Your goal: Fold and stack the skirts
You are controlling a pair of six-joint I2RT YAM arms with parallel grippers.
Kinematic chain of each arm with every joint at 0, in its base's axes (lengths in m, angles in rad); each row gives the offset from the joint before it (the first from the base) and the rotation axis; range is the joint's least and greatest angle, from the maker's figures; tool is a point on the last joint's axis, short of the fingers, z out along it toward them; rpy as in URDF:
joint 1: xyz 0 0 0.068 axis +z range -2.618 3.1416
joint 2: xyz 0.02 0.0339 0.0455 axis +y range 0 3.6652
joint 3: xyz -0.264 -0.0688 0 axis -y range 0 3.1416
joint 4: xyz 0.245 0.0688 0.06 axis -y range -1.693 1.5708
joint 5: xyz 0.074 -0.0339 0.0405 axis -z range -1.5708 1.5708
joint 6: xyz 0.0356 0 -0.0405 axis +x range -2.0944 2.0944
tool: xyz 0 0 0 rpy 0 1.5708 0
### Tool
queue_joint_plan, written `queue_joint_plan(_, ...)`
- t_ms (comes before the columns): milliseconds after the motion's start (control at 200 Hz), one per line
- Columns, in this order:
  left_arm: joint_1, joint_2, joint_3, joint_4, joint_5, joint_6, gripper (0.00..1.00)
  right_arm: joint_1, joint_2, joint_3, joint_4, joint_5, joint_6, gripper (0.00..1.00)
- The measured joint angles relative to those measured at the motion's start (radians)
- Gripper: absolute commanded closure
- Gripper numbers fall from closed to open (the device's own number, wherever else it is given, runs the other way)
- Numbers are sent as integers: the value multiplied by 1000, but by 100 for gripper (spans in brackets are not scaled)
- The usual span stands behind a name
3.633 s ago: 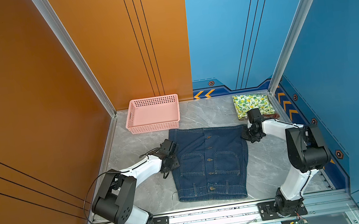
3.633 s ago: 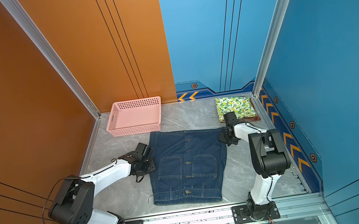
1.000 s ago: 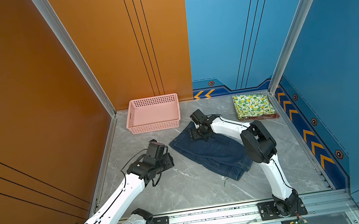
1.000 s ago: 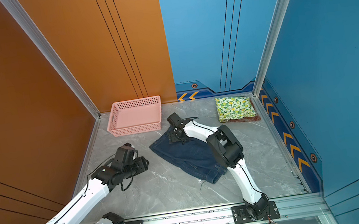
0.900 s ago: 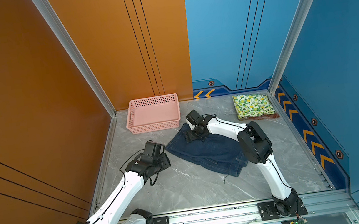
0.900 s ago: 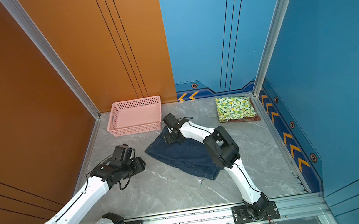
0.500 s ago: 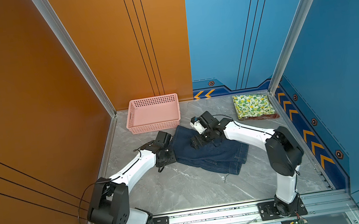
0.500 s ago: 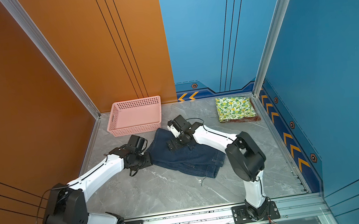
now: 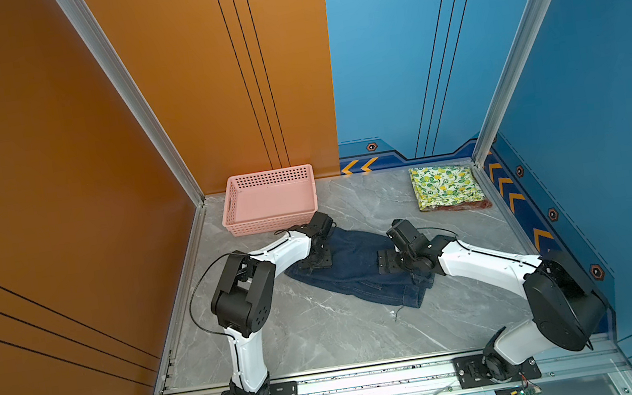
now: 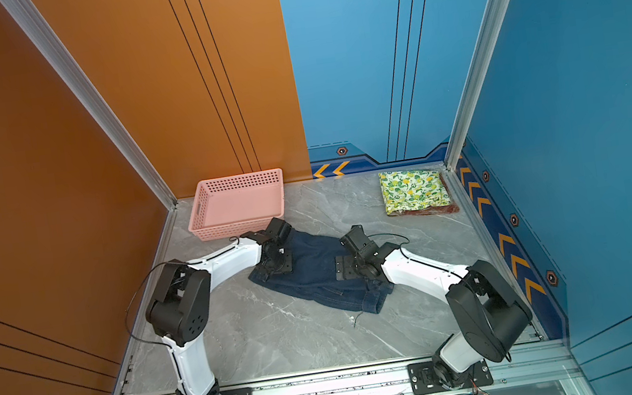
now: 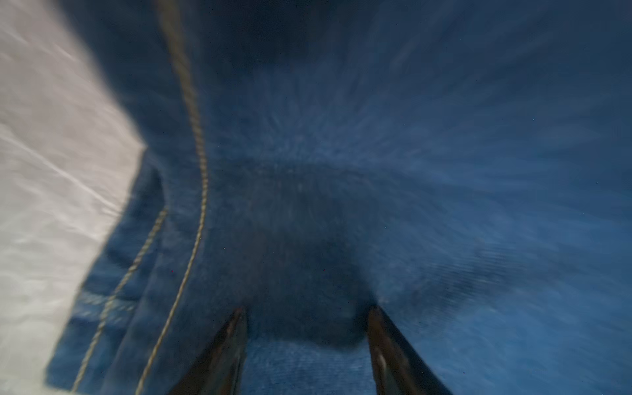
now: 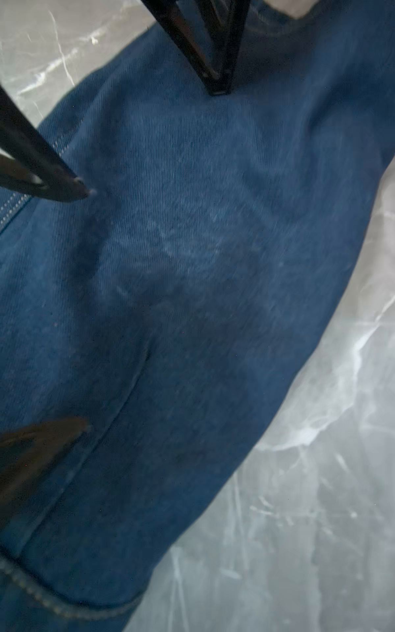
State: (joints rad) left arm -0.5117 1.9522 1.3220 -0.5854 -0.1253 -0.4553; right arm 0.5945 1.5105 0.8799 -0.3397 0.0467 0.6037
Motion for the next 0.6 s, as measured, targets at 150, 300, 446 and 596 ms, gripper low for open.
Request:
queue_joint_plan(150,0,-11,-32,31,-1,0,44,-21,65,11,16,-4,1,0)
queue_joint_plan(300,-7,-53,-105,103,-1,-3,44,-59,194,90,18,-24,-51,0)
queue_joint_plan(446,-17,-128,-218,174,5,-28,44,-88,291,206,18,-27,-119,0)
queue_joint_plan(596,-54,-249,-363,224,29,-95,42,-107,366,306,24,-51,-200,0)
